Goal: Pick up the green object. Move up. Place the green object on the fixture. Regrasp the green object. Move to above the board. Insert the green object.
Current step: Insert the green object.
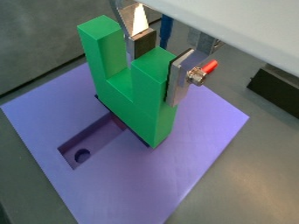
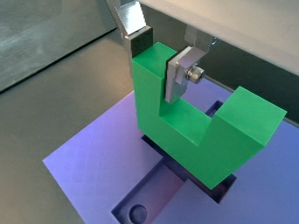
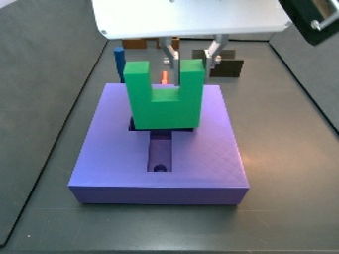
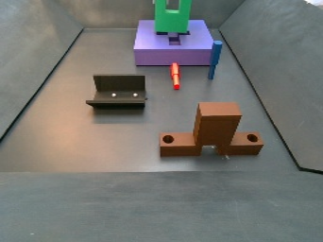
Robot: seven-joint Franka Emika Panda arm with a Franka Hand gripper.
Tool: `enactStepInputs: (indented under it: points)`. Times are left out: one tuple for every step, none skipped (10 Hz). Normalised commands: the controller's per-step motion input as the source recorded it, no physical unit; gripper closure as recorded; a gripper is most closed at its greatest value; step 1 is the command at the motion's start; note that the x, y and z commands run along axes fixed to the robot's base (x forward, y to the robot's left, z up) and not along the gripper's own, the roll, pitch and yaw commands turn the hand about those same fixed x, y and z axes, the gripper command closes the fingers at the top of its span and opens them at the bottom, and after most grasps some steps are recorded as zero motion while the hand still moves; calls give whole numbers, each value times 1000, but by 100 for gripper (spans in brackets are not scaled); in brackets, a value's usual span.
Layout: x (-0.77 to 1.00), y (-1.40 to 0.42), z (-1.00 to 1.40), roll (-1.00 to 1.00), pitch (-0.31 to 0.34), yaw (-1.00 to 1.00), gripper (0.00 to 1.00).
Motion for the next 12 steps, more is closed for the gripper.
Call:
enactStepInputs:
  points:
    - [114,0,-249,170,0,-117,100]
    - [0,49,-249,161,-3,-29,100]
    - [-257,203,-203,63,-57,0,100]
    - [-451,257,-246,0,-124,0,100]
    - [-500,209,-169,0,-126,0,100]
    - [-383,43,-100,44,-86,0,100]
    - [-137,-69,-111,73,-20,40,100]
    - [-3,-246,-120,144,-9,131,100]
    - [0,-437,-57,301,-4,231,100]
    - [0,-374,-209,354,-3,180,100]
    - [14,-114,-554,351,-41,80,100]
    - [74,0,-760,231,-83,49,100]
